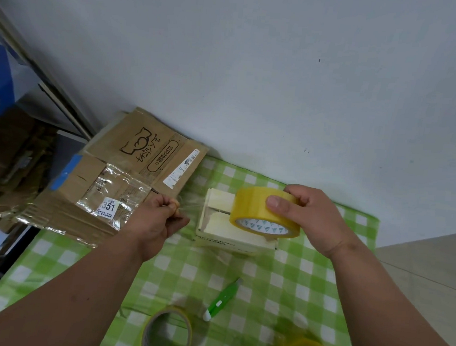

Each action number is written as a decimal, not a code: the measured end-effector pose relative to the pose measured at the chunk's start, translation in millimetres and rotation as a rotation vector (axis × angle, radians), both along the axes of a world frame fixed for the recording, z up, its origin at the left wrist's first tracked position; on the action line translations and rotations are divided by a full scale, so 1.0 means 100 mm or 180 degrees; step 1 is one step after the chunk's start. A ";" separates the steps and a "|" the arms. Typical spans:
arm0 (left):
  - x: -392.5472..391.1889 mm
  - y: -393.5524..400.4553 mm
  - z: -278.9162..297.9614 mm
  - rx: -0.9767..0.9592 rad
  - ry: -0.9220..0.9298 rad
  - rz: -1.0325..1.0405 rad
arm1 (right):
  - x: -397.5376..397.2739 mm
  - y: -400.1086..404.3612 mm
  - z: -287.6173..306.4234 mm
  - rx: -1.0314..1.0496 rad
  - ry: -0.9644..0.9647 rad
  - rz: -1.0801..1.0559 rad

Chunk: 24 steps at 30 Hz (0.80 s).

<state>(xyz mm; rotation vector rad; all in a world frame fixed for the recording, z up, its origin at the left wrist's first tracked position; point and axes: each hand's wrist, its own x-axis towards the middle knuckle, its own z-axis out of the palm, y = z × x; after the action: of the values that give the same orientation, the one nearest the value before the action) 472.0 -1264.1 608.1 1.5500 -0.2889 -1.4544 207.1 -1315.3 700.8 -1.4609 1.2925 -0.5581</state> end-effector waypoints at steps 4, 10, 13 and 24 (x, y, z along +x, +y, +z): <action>-0.01 0.01 -0.05 0.0071 0.0009 -0.0066 | -0.05 0.01 0.05 -0.0241 0.0296 0.0063; -0.01 0.00 -0.09 0.0284 -0.0409 -0.0307 | -0.07 0.01 0.02 -0.0204 0.0285 0.0079; -0.08 0.00 -0.13 0.0469 -0.0537 -0.0365 | -0.08 0.02 0.00 -0.0120 0.0209 0.0034; -0.31 -0.05 -0.15 0.0672 -0.2028 -0.0837 | 0.03 0.04 -0.02 -0.0080 0.0172 0.0069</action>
<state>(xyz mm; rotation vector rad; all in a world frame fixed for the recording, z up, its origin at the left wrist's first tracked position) 440.7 -1268.6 593.5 2.1948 -0.7547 -1.1686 210.2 -1311.2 698.7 -1.5183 1.3143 -0.5254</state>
